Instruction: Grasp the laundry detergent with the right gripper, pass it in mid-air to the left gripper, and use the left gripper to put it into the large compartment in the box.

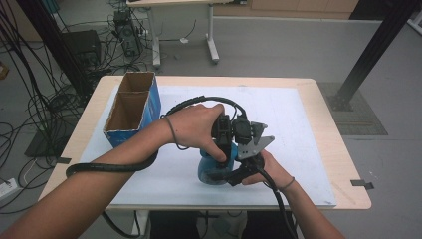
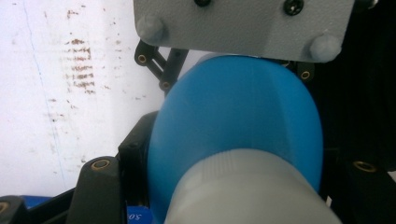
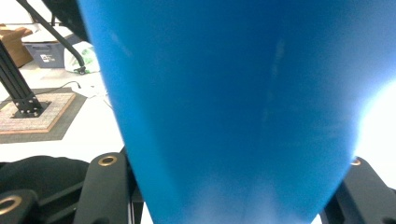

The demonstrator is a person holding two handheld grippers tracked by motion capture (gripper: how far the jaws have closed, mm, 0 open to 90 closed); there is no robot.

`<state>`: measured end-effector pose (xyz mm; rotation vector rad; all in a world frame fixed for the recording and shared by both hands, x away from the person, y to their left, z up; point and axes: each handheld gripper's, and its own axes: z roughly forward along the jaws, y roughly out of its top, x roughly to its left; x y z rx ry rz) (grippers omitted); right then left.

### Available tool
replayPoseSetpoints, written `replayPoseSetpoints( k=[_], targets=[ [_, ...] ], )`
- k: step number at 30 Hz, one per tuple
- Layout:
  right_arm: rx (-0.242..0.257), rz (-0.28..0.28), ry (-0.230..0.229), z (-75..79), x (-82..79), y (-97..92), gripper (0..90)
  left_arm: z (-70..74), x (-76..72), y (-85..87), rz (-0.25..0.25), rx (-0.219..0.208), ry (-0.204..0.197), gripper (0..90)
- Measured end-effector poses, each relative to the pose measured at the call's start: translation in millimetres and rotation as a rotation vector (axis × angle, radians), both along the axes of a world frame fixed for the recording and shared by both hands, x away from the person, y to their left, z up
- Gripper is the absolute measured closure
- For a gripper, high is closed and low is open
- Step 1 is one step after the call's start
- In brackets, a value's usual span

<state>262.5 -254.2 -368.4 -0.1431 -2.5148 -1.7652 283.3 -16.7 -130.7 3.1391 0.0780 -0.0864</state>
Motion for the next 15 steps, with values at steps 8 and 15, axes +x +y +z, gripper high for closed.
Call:
replayPoseSetpoints(
  k=[8,15],
  targets=[
    [-0.003,0.000,-0.003,0.8,0.8,-1.3,41.9,0.2,-0.6,0.3,-0.004,-0.006,-0.006,37.3],
    [-0.002,0.000,-0.006,0.9,2.1,-1.7,41.9,0.6,0.1,1.2,0.002,-0.012,-0.008,37.3]
  ],
)
